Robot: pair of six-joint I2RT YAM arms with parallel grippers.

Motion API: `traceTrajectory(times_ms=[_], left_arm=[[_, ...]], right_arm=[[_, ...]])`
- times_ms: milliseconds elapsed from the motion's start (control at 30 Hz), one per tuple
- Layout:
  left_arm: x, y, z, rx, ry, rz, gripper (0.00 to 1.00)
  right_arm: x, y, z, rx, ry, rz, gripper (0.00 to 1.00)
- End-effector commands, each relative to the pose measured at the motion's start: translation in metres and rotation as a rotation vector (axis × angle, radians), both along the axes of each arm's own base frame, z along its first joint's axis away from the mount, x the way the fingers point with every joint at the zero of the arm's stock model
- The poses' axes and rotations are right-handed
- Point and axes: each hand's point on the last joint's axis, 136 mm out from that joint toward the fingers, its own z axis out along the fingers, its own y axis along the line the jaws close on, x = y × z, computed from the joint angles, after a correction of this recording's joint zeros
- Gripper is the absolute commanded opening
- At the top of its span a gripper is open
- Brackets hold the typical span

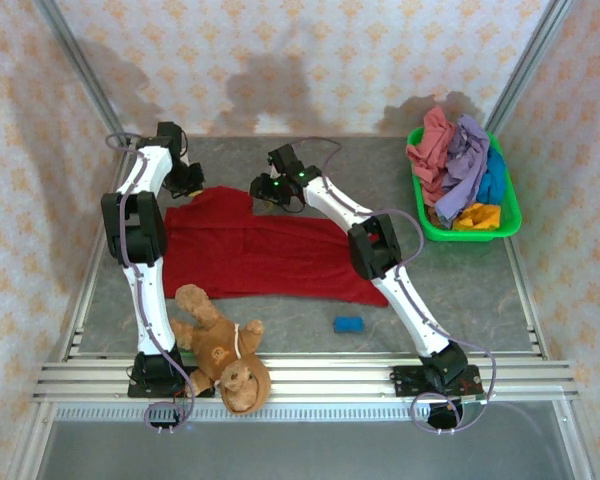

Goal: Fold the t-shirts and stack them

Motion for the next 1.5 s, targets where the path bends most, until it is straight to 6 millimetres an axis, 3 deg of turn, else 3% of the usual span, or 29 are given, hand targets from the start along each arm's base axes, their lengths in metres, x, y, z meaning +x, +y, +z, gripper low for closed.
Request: traceTrajectory(times_ms=[0,267,533,1033,1067,1133,1233,1400,1467], left_arm=[[-0.007,-0.007,0.026,-0.003,-0.041,-0.019,0.0],[-0.023,-0.014,0.04,-0.031,-0.07,-0.003,0.0],[-0.037,-0.018,0.042,-0.047,-0.076,0.011,0.0],[-0.055,-0.023,0.056,-0.062,-0.098,0.024,0.0],[-0.057,-0.023,0.056,-0.063,-0.098,0.025,0.0],[-0.063,-0.025,0.056,-0.07,-0.098,0.032,0.0],[-0.069,-0.028,0.059,-0.081,-0.112,0.039,0.0],[-0.08,-0.03,0.056,-0.086,-0.109,0.045,0.0],[-0.084,-0.031,0.055,-0.086,-0.109,0.046,0.0]], right_arm=[[0.012,0.014,0.012,0.082,-0.042,-0.011,0.4],[0.005,0.03,-0.003,0.073,-0.057,0.0,0.37],[-0.004,0.027,-0.02,0.016,-0.028,0.01,0.35],[-0.005,0.021,-0.016,-0.062,-0.08,0.039,0.09],[-0.006,0.02,-0.016,-0.073,-0.083,0.041,0.11],[-0.007,0.013,-0.016,-0.126,-0.097,0.036,0.25],[-0.007,0.008,-0.018,-0.178,-0.12,0.038,0.31],[-0.013,0.004,-0.036,-0.221,-0.093,0.037,0.3],[-0.016,0.006,-0.038,-0.223,-0.089,0.05,0.24]])
